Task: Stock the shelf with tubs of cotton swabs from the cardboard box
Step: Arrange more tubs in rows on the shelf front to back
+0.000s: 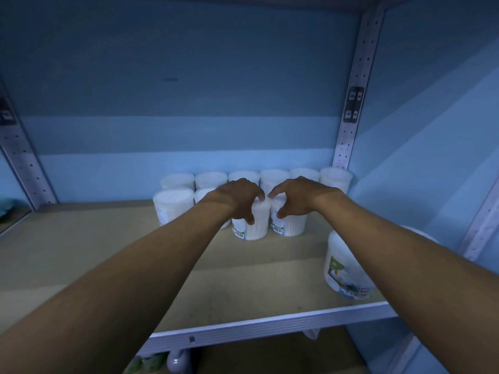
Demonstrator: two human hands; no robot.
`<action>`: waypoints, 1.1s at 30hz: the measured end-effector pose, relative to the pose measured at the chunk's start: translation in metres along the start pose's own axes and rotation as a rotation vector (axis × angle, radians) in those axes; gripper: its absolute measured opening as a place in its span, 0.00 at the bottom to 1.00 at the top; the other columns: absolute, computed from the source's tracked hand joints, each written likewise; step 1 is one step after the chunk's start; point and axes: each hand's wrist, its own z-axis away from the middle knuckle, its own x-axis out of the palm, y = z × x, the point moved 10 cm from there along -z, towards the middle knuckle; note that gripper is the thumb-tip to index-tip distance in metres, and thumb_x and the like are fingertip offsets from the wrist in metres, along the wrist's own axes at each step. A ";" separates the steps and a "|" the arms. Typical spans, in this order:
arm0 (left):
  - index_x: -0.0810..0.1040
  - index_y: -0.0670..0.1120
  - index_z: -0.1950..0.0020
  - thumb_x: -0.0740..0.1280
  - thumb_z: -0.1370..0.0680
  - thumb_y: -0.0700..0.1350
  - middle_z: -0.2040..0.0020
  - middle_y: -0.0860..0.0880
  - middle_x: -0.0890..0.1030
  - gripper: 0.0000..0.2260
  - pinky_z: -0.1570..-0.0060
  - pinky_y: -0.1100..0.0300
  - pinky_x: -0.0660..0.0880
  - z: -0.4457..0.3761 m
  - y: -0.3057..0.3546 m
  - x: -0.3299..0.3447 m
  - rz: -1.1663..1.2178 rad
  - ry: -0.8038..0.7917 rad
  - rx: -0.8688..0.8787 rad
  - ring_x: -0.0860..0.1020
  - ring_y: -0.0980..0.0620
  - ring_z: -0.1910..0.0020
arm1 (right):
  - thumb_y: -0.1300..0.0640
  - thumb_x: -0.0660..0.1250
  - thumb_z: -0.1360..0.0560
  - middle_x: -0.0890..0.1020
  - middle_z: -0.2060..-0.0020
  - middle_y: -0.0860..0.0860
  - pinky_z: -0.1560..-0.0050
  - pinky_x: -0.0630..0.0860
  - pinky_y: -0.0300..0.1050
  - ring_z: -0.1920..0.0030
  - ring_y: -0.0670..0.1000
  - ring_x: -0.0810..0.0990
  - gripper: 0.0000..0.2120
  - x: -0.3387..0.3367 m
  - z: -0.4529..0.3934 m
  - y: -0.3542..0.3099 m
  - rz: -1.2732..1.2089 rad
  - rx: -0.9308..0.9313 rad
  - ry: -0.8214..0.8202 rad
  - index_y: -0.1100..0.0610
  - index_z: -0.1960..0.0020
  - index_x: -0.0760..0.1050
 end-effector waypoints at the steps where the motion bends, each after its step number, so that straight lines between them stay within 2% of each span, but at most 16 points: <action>1: 0.70 0.54 0.28 0.76 0.29 0.50 0.31 0.49 0.74 0.31 0.35 0.53 0.70 0.005 0.001 0.000 0.001 0.003 -0.002 0.71 0.48 0.32 | 0.46 0.73 0.27 0.71 0.28 0.48 0.39 0.73 0.45 0.32 0.53 0.73 0.30 0.001 0.005 -0.002 0.000 0.001 -0.003 0.40 0.26 0.68; 9: 0.70 0.56 0.28 0.77 0.30 0.54 0.31 0.51 0.74 0.33 0.40 0.56 0.72 0.041 0.006 0.000 -0.011 -0.008 -0.028 0.72 0.49 0.33 | 0.45 0.71 0.25 0.71 0.28 0.49 0.41 0.73 0.44 0.33 0.53 0.73 0.27 0.003 0.038 -0.020 -0.010 0.009 -0.006 0.38 0.28 0.69; 12: 0.70 0.56 0.28 0.76 0.30 0.56 0.31 0.51 0.73 0.33 0.41 0.57 0.72 0.057 0.008 0.000 -0.030 0.003 -0.035 0.72 0.50 0.33 | 0.45 0.70 0.25 0.70 0.27 0.48 0.45 0.69 0.41 0.32 0.53 0.72 0.24 0.005 0.050 -0.025 -0.014 -0.001 0.004 0.37 0.29 0.71; 16: 0.72 0.56 0.29 0.76 0.32 0.59 0.33 0.50 0.74 0.32 0.40 0.56 0.72 0.075 0.011 -0.001 -0.031 0.026 -0.038 0.72 0.49 0.34 | 0.46 0.71 0.25 0.69 0.27 0.45 0.45 0.64 0.42 0.30 0.50 0.69 0.23 0.005 0.069 -0.034 -0.021 -0.043 0.025 0.36 0.31 0.72; 18: 0.73 0.56 0.30 0.76 0.33 0.61 0.35 0.50 0.76 0.32 0.40 0.55 0.73 0.084 0.013 -0.003 -0.035 0.033 -0.030 0.73 0.49 0.36 | 0.48 0.72 0.25 0.71 0.28 0.45 0.42 0.67 0.44 0.30 0.51 0.68 0.24 0.004 0.079 -0.039 -0.027 -0.076 0.034 0.38 0.30 0.72; 21: 0.75 0.56 0.32 0.76 0.34 0.62 0.36 0.50 0.78 0.32 0.42 0.55 0.74 0.095 0.017 -0.007 -0.049 0.047 -0.025 0.75 0.49 0.37 | 0.49 0.73 0.27 0.75 0.31 0.49 0.38 0.72 0.49 0.32 0.54 0.71 0.26 0.005 0.089 -0.043 -0.033 -0.094 0.038 0.39 0.31 0.73; 25: 0.76 0.55 0.33 0.76 0.35 0.64 0.37 0.51 0.79 0.32 0.44 0.54 0.76 0.106 0.020 -0.009 -0.055 0.059 -0.029 0.76 0.49 0.39 | 0.47 0.74 0.29 0.76 0.34 0.52 0.39 0.73 0.50 0.32 0.54 0.71 0.27 0.008 0.100 -0.043 -0.019 -0.084 0.040 0.40 0.32 0.72; 33: 0.79 0.53 0.37 0.75 0.35 0.65 0.40 0.51 0.81 0.30 0.45 0.52 0.77 0.126 0.026 -0.009 -0.057 0.048 -0.040 0.78 0.49 0.42 | 0.48 0.74 0.28 0.77 0.35 0.49 0.39 0.74 0.50 0.36 0.52 0.75 0.24 0.008 0.132 -0.053 -0.020 -0.123 0.031 0.41 0.33 0.73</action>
